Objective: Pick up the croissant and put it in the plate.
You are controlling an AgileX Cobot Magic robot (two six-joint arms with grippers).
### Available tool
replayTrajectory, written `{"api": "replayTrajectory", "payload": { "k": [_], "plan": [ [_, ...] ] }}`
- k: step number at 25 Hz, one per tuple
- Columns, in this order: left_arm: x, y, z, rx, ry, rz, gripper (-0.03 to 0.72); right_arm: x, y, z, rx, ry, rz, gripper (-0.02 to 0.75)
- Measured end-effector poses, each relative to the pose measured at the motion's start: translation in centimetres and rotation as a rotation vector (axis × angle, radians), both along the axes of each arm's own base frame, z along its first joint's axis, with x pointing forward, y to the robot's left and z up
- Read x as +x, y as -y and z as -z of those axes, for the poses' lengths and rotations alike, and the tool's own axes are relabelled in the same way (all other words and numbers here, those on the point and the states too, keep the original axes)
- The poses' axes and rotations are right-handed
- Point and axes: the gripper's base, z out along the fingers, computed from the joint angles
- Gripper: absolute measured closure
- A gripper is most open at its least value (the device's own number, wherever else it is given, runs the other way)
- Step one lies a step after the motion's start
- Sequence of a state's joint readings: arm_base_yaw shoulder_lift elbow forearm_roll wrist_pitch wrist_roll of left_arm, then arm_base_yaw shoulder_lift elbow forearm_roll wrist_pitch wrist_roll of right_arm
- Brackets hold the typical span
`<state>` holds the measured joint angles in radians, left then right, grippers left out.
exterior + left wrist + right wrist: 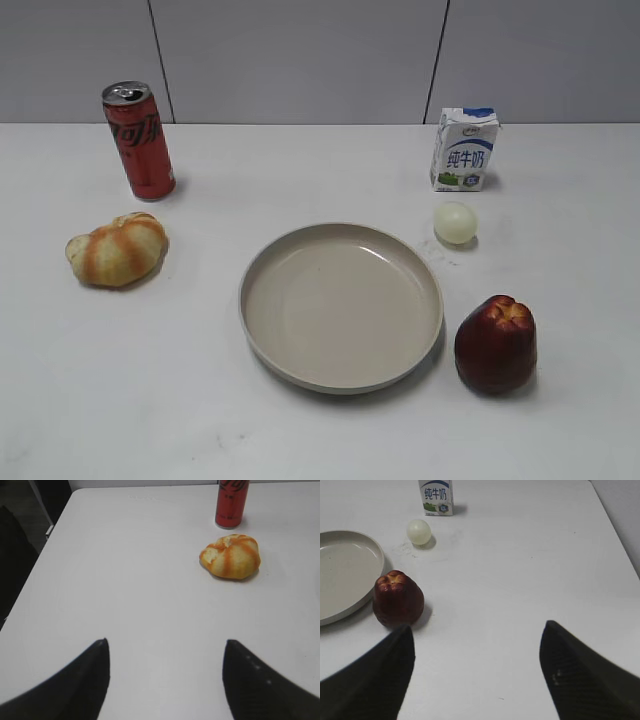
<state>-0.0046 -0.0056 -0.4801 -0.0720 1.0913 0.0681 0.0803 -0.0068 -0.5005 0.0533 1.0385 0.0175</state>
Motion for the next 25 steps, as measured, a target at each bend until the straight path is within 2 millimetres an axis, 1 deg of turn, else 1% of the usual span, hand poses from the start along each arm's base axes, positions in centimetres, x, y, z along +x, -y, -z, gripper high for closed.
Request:
{"api": "replayTrajectory", "payload": {
  "k": [9, 11, 13, 15, 17, 18, 20, 24, 25],
  "plan": [
    [0.0, -0.1, -0.2, 0.011, 0.018, -0.008, 0.153, 0.0, 0.0, 0.0, 0.0, 0.0, 0.0, 0.15],
    [0.3, -0.3, -1.2, 0.031, 0.099, -0.026, 0.153, 0.0, 0.0, 0.0, 0.0, 0.0, 0.0, 0.15],
    [1.4, -0.5, -2.9, 0.048, 0.237, -0.04, 0.153, 0.0, 0.0, 0.0, 0.0, 0.0, 0.0, 0.15],
    [3.5, -0.5, -4.0, 0.075, 0.275, -0.026, 0.153, 0.0, 0.0, 0.0, 0.0, 0.0, 0.0, 0.15],
    [6.3, -0.3, -4.5, 0.115, 0.257, 0.004, 0.153, 0.0, 0.0, 0.0, 0.0, 0.0, 0.0, 0.15],
    [7.7, -0.3, -4.6, 0.125, 0.227, 0.017, 0.153, 0.0, 0.0, 0.0, 0.0, 0.0, 0.0, 0.15],
    [11.1, -0.2, -4.6, 0.149, 0.151, 0.045, 0.153, 0.0, 0.0, 0.0, 0.0, 0.0, 0.0, 0.15],
    [17.7, 0.0, -4.0, 0.214, -0.026, 0.115, 0.147, 0.0, 0.0, 0.0, 0.0, 0.0, 0.0, 0.15],
    [19.3, 0.2, -3.5, 0.222, -0.072, 0.136, 0.142, 0.0, 0.0, 0.0, 0.0, 0.0, 0.0, 0.15]
  ]
}}
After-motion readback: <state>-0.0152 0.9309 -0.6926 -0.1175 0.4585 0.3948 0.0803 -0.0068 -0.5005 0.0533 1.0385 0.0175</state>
